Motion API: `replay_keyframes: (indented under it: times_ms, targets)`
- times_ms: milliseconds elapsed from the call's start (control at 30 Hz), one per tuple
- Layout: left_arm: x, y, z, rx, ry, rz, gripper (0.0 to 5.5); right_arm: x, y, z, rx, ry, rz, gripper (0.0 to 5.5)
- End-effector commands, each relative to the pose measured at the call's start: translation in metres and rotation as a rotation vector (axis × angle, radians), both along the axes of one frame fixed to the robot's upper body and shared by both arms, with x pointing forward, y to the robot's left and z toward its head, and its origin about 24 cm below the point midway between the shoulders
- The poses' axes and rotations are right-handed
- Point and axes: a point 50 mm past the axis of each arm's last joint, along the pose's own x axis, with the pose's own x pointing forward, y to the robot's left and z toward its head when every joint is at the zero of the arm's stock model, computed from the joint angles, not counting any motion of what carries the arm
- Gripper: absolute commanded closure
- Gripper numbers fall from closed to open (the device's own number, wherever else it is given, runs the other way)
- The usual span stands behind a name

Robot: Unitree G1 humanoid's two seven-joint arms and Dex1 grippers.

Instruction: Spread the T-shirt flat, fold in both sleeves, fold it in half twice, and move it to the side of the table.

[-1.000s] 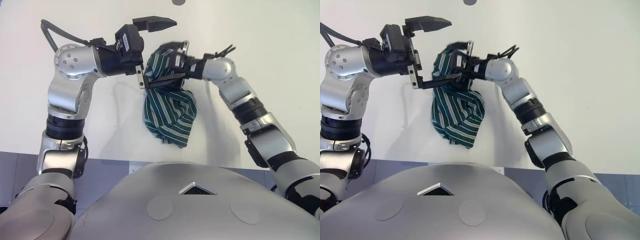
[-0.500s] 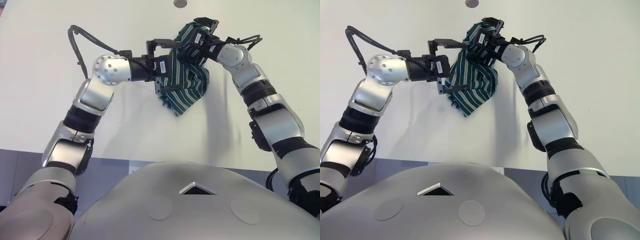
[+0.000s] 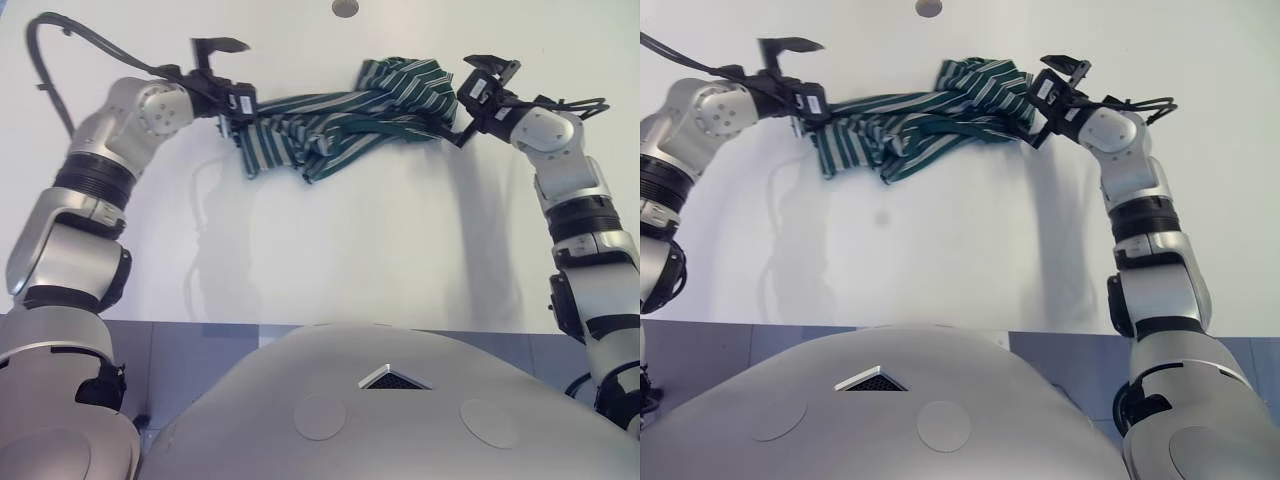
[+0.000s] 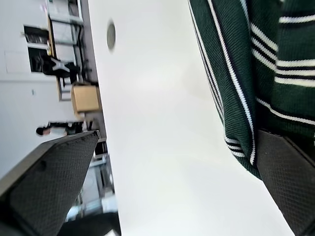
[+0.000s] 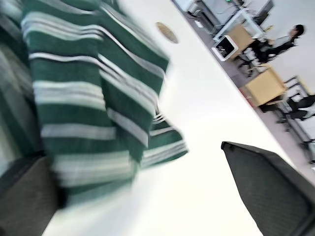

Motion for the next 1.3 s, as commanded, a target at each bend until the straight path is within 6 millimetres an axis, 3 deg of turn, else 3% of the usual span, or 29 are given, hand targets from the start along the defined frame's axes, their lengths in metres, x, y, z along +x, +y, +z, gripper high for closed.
replay_keyframes:
  times_ms: [33, 200, 300, 433, 567, 633, 733, 800, 833, 933, 1067, 1233, 1300]
  targets:
    - [-0.028, 0.073, -0.037, 0.311, 0.126, 0.199, 0.1, -0.025, -0.023, -0.007, -0.063, 0.139, 0.01, 0.14]
    - [0.004, 0.045, 0.0, -0.006, -0.152, 0.175, 0.1, -0.02, -0.016, 0.002, -0.025, 0.1, 0.004, 0.14]
    - [0.011, 0.038, 0.02, -0.203, -0.24, 0.177, 0.1, -0.015, 0.013, 0.027, 0.157, 0.018, 0.088, 0.14]
    - [0.009, 0.052, 0.031, -0.186, -0.31, 0.212, 0.1, -0.01, 0.054, 0.059, 0.358, -0.062, 0.219, 0.14]
    - [0.003, 0.047, 0.043, -0.273, -0.373, 0.178, 0.1, -0.01, 0.075, 0.062, 0.334, -0.061, 0.283, 0.14]
    - [-0.011, 0.026, 0.051, -0.461, -0.381, 0.121, 0.1, -0.013, 0.08, 0.059, 0.282, -0.046, 0.327, 0.14]
    - [-0.047, -0.041, 0.06, -0.788, -0.307, -0.038, 0.1, -0.015, 0.08, 0.051, 0.173, -0.044, 0.364, 0.14]
    - [-0.068, -0.071, 0.048, -0.824, -0.21, -0.09, 0.1, -0.015, 0.084, 0.045, 0.139, -0.039, 0.386, 0.14]
    - [-0.077, -0.078, 0.039, -0.802, -0.156, -0.09, 0.1, -0.015, 0.088, 0.043, 0.128, -0.04, 0.396, 0.14]
    - [-0.091, -0.075, 0.023, -0.667, -0.048, -0.064, 0.1, -0.018, 0.1, 0.034, 0.101, -0.045, 0.435, 0.14]
    - [-0.086, -0.045, 0.024, -0.447, -0.047, -0.019, 0.1, -0.02, 0.12, 0.019, 0.049, -0.093, 0.469, 0.14]
    - [-0.074, -0.033, 0.047, -0.523, -0.155, 0.04, 0.1, -0.018, 0.136, 0.012, 0.039, -0.149, 0.466, 0.14]
    - [-0.073, -0.031, 0.054, -0.55, -0.179, 0.048, 0.1, -0.016, 0.142, 0.014, 0.054, -0.173, 0.454, 0.53]
